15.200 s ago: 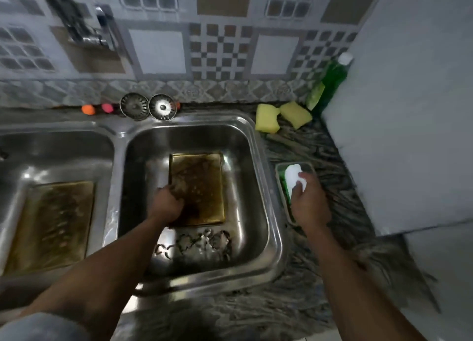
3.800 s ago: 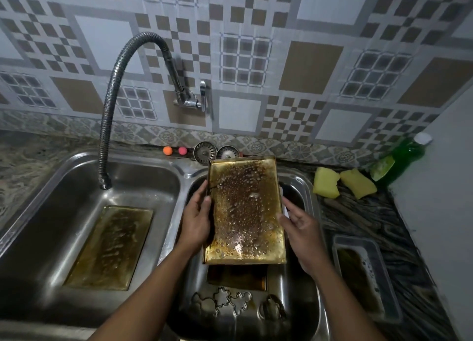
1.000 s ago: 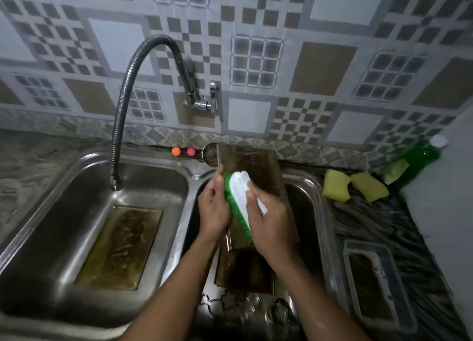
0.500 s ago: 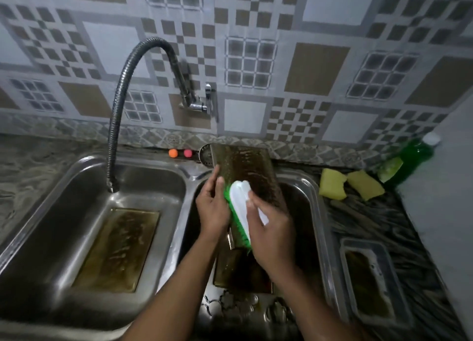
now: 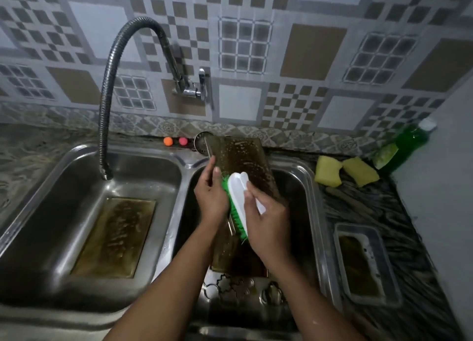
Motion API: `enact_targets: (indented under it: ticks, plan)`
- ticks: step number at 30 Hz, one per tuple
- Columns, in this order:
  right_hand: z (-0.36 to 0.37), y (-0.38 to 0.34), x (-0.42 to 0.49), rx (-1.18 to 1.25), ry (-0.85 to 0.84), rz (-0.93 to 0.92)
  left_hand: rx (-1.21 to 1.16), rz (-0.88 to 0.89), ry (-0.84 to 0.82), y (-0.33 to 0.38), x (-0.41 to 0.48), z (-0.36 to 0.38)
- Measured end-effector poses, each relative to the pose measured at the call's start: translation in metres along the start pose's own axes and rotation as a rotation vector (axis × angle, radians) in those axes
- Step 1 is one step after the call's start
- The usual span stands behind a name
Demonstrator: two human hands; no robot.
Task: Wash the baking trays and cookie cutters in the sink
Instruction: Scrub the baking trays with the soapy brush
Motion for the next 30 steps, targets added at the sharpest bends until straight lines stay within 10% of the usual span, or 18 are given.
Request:
enact_targets:
  ticks: [8,21,30]
  plan:
    - [-0.032,0.09,0.01,-0.08,0.08,0.244,0.053,-0.018,-0.023,-0.005,-0.005,-0.022]
    - [-0.014,0.064,0.009,-0.039,-0.011,0.116,0.079,-0.04,-0.087,-0.006,-0.012,-0.017]
    - [0.024,0.038,0.013,0.016,-0.442,0.005,0.095,-0.194,-0.414,-0.012,-0.053,0.027]
Point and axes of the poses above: each hand's wrist, its own x-axis towards the middle knuckle, its own z-axis out of the palm, y = z × x, the point moved 10 cm from there along x, towards the middle knuckle, and after that the axes turned 13 degrees about -x, right-handed, at the moved point
